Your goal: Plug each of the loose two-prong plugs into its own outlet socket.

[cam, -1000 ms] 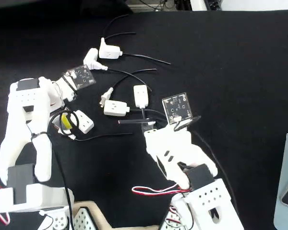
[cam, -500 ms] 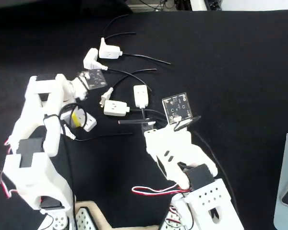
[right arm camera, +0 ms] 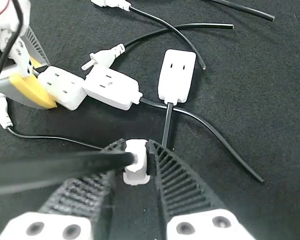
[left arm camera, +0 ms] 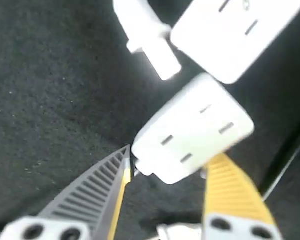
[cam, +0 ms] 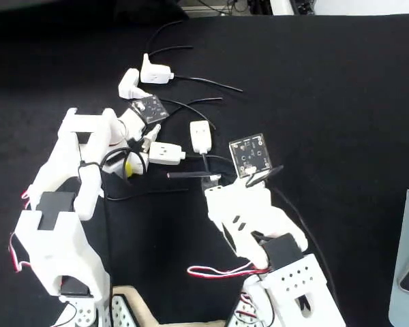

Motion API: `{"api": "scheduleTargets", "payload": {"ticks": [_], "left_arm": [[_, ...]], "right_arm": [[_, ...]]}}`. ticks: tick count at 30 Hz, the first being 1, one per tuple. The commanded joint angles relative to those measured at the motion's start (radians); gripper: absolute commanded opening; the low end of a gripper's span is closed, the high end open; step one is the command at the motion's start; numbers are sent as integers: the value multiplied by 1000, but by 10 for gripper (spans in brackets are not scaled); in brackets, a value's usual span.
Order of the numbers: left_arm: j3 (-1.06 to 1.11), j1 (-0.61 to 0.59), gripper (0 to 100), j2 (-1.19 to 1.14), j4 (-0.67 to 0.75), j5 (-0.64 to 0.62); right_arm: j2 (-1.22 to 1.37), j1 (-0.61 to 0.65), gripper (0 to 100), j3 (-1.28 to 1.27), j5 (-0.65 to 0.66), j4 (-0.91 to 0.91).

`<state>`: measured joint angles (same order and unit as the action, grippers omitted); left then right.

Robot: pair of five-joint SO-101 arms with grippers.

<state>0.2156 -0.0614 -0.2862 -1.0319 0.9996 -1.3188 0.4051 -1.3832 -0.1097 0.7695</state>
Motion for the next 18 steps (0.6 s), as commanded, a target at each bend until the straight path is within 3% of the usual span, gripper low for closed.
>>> {"api": "scheduleTargets", "payload": {"ticks": [1,7,13,18], "left_arm": [[-58,25,198,9,-144,-74],[-56,88,195,9,-333,-250],[-73,111,205,11,-351,-528],[-90,107,286,11,-374,-749]], "right_arm": [[-7,-9,12,12,-8,-17],[-7,-9,12,12,-8,-17],[-7,-9,12,13,-8,-17],[-7,-11,12,13,-11,-17]]}}
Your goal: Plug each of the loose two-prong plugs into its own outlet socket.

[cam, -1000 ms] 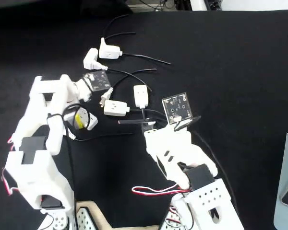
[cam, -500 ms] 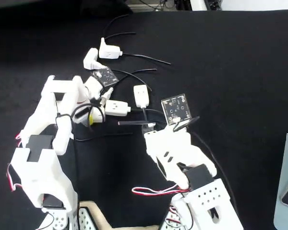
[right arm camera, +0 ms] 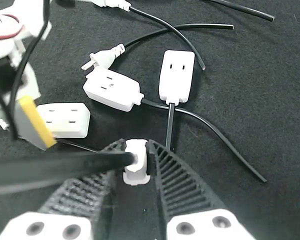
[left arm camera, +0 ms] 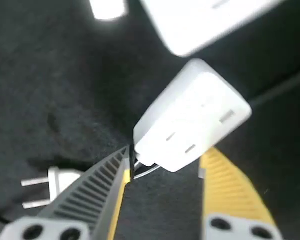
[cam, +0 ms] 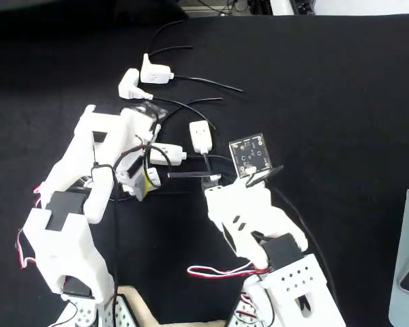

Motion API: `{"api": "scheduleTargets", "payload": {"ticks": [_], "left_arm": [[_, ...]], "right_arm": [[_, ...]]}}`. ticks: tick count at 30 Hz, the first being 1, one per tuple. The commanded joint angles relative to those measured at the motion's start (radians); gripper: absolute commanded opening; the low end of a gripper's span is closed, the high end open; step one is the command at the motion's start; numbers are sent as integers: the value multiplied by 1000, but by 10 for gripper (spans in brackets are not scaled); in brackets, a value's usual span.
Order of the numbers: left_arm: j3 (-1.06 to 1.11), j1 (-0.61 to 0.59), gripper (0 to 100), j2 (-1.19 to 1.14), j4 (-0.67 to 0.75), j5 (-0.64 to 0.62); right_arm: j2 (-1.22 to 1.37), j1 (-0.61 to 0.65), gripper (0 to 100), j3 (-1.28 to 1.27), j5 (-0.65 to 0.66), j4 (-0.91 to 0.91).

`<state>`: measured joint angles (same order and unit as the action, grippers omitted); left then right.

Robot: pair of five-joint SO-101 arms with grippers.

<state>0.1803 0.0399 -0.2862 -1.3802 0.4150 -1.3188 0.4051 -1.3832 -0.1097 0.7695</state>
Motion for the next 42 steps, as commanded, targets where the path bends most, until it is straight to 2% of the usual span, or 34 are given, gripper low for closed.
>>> {"api": "scheduleTargets", "payload": {"ticks": [1,6,9,11,16,23,25,29,34,38,42], "left_arm": [[-54,5,290,11,-25,-195],[-65,8,287,11,-21,-316],[-87,16,289,11,-23,-292],[-116,15,290,11,-23,-198],[-170,-8,290,0,20,186],[-133,-1,290,-2,78,512],[-101,21,285,-2,78,569],[-19,42,281,-2,123,574],[65,42,157,8,236,519],[41,50,91,9,144,431],[4,47,36,9,57,267]], "right_arm": [[-7,-11,12,13,-12,-17],[-7,-12,12,13,-14,-17],[-7,-12,12,13,-14,-17],[-7,-12,12,13,-14,-17],[-7,-12,12,13,-14,-17],[-7,-12,12,13,-14,-17],[-7,-12,12,13,-14,-17],[-7,-12,12,13,-12,-17],[-7,-12,12,12,-12,-17],[-7,-12,12,12,-12,-17],[-7,-12,12,12,-12,-17]]}}
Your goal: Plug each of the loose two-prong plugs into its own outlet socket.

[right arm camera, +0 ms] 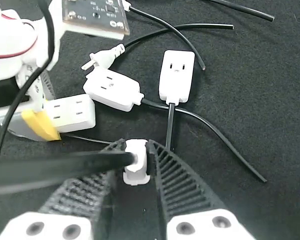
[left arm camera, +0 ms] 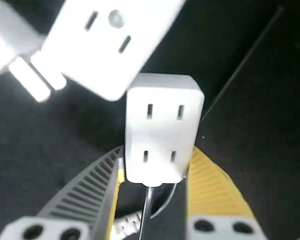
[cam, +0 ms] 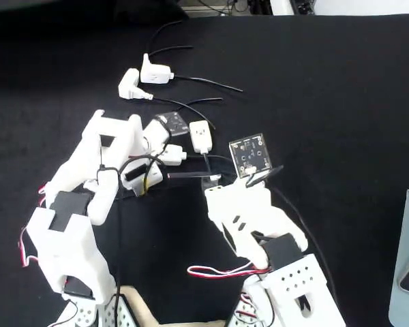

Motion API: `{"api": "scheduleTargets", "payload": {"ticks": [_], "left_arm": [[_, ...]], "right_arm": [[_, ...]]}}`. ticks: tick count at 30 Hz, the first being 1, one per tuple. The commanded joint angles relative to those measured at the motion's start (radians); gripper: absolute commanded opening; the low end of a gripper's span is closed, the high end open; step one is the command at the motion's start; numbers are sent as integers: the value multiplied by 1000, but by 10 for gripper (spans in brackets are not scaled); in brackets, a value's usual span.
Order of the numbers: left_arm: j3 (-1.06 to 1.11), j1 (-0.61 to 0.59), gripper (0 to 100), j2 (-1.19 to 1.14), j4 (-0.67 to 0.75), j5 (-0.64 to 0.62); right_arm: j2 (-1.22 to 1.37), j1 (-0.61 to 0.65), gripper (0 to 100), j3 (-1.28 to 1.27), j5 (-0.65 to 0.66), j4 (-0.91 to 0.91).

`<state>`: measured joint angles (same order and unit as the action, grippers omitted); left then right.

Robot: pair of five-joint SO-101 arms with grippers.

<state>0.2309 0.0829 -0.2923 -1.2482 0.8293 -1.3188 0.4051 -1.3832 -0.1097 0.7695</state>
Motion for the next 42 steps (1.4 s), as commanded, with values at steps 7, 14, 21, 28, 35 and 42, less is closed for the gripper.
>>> {"api": "scheduleTargets", "payload": {"ticks": [7,14,21,28,35,42], "left_arm": [[33,8,30,15,-81,-440],[47,5,137,25,-60,-476],[99,-5,210,256,-55,-477],[239,-44,210,523,-54,-483],[315,-249,205,715,-54,-491],[529,-329,205,918,80,-612]], "right_arm": [[-7,-12,12,12,-14,-17],[-7,-9,12,13,-14,-17],[-7,-9,12,13,-14,-20],[-7,-9,12,41,-9,-18],[4,124,12,65,-5,-104],[41,296,12,84,58,-192]]}}
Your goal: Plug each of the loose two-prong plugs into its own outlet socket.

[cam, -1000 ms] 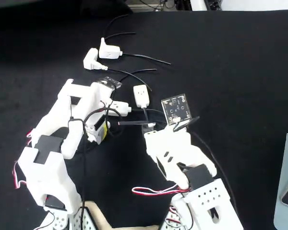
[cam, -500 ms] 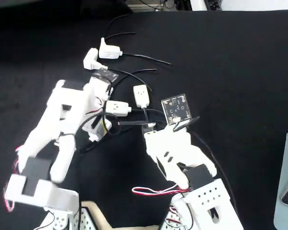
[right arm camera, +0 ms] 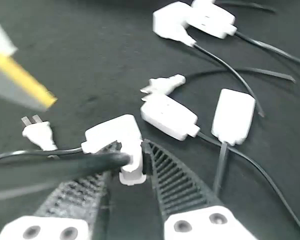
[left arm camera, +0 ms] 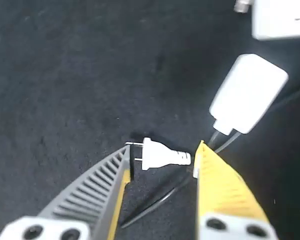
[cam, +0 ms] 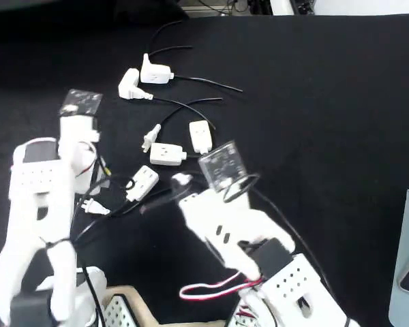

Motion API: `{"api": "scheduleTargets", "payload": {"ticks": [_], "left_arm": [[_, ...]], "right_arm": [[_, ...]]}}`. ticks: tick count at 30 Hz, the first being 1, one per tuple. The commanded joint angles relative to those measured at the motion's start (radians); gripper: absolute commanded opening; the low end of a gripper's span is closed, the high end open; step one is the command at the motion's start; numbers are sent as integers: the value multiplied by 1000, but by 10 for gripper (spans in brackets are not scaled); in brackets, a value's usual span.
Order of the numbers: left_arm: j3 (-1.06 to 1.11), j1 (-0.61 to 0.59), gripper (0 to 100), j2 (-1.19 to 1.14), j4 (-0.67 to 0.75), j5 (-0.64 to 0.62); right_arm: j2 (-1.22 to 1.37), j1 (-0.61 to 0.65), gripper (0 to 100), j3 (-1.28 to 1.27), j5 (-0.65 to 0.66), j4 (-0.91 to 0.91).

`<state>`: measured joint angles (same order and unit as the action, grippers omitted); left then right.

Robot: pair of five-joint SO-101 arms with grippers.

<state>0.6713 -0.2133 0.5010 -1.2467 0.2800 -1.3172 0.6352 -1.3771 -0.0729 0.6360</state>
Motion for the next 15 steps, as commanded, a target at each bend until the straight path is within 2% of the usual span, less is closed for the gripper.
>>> {"api": "scheduleTargets", "payload": {"ticks": [1,7,11,15], "left_arm": [[124,-33,205,155,101,-80],[265,-36,205,322,183,-166],[311,-36,205,388,186,-167],[337,-71,205,425,196,-167]], "right_arm": [[70,69,12,87,21,-71],[374,68,12,160,23,-259],[605,68,12,222,107,-387],[819,68,12,328,121,-431]]}}
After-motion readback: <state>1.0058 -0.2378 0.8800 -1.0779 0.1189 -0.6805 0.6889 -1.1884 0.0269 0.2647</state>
